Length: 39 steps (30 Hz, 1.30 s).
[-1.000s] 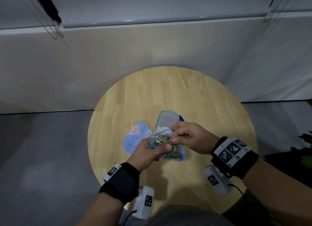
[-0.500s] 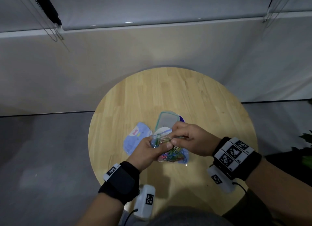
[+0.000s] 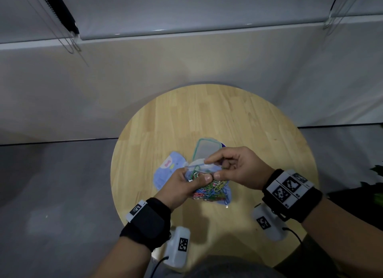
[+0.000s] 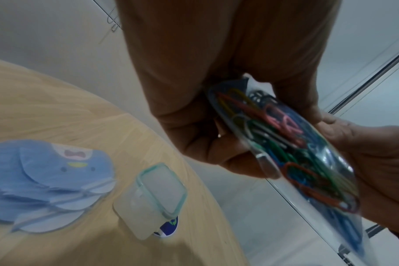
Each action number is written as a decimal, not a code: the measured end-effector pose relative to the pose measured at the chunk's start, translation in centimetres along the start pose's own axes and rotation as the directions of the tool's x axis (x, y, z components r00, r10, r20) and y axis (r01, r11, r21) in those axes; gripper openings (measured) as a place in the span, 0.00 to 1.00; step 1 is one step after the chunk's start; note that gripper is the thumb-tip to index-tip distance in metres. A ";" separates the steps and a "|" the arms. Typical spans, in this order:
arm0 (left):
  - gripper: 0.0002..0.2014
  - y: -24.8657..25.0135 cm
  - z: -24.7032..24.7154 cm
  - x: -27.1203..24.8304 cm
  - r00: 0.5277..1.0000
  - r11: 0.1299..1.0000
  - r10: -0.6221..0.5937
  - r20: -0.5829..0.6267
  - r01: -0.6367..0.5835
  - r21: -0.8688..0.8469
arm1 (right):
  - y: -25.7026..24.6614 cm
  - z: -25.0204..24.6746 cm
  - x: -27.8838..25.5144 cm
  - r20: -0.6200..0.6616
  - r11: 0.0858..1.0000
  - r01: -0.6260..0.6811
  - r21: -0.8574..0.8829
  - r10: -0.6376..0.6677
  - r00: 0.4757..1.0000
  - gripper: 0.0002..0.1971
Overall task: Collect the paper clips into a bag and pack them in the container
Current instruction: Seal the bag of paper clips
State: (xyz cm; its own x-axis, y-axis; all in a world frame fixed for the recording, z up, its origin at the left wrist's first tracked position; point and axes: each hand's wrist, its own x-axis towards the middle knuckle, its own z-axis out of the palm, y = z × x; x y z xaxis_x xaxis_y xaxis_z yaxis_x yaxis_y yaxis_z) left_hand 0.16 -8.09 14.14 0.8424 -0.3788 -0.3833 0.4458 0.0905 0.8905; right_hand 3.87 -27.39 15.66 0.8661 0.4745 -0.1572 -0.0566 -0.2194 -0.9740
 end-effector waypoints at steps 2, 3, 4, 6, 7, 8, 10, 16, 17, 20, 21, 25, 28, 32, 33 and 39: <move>0.13 0.0 0.2 0.0 1.000 1.000 0.000 0.012 0.000 0.007 | -0.3 -0.2 0.2 0.104 0.999 -0.009 -0.053 0.015 0.994 0.21; 0.13 0.0 0.3 0.1 1.000 1.000 0.000 0.016 -0.001 0.013 | -0.5 -0.2 0.2 0.144 0.995 -0.005 -0.099 0.020 0.989 0.22; 0.13 0.1 0.4 0.1 1.000 1.000 0.000 0.021 -0.001 0.020 | -0.7 -0.1 0.3 0.166 0.991 -0.005 -0.134 0.027 0.986 0.22; 0.12 0.2 0.5 0.1 1.000 1.000 -0.005 0.018 0.005 0.027 | -1.1 0.0 0.5 0.171 0.986 -0.036 -0.164 0.064 0.983 0.20; 0.11 0.2 0.4 0.1 1.000 0.999 -0.008 0.015 0.008 0.031 | -1.2 0.1 0.5 0.180 0.984 -0.055 -0.171 0.086 0.980 0.20; 0.11 0.2 0.4 0.1 1.000 0.999 -0.014 0.012 0.013 0.036 | -1.1 0.2 0.4 0.189 0.982 -0.077 -0.175 0.110 0.976 0.19; 0.09 0.2 0.1 0.0 1.000 0.999 -0.015 0.004 0.015 0.042 | -1.1 0.5 0.3 0.206 0.980 -0.095 -0.175 0.130 0.970 0.20; 0.13 0.2 -0.1 -0.3 1.000 1.000 -0.016 -0.018 0.016 0.015 | -0.3 -0.2 -0.6 0.075 0.998 -0.054 0.025 0.052 0.996 0.20; 0.14 0.3 0.1 -0.3 1.000 1.000 -0.013 -0.018 0.014 0.015 | -0.1 -0.5 -0.8 0.062 0.995 -0.061 0.075 0.057 0.996 0.20; 0.14 0.4 0.3 0.1 0.999 1.000 -0.003 -0.041 0.003 0.011 | 0.1 -1.2 -1.3 -0.029 0.985 -0.050 0.162 0.056 0.998 0.18; 0.13 0.5 0.4 0.2 0.999 1.000 -0.001 -0.049 0.001 0.004 | 0.2 -1.3 -1.5 -0.065 0.982 -0.044 0.186 0.057 0.996 0.16; 0.11 0.8 0.7 0.6 0.999 1.000 0.017 -0.051 -0.017 -0.001 | 0.6 -1.4 -1.7 -0.208 0.976 -0.007 0.216 0.053 0.977 0.09; 0.11 0.9 0.7 0.8 0.997 0.999 0.035 -0.067 -0.036 -0.003 | 0.7 -1.4 -1.4 -0.286 0.972 0.033 0.234 0.036 0.958 0.10; 0.10 0.8 0.9 1.0 0.993 0.998 0.055 -0.101 -0.056 -0.006 | 0.5 -0.5 -1.1 -0.304 0.986 0.082 0.142 -0.036 0.952 0.11; 0.09 0.8 0.9 1.0 0.992 0.998 0.056 -0.116 -0.058 -0.015 | 0.4 -0.4 -1.2 -0.293 0.989 0.088 0.118 -0.050 0.955 0.12; 0.09 0.7 0.9 1.2 0.986 0.998 0.051 -0.157 -0.055 -0.019 | 0.5 -0.2 -1.7 -0.221 0.990 0.107 0.094 -0.084 0.972 0.14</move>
State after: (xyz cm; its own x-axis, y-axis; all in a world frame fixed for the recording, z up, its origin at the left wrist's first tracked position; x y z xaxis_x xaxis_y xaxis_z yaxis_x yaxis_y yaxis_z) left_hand 1.18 -9.29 14.55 0.9012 -0.2245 -0.3707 0.4045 0.1285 0.9055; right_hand 2.46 -28.51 15.49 0.9560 0.2912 -0.0347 -0.0099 -0.0862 -0.9962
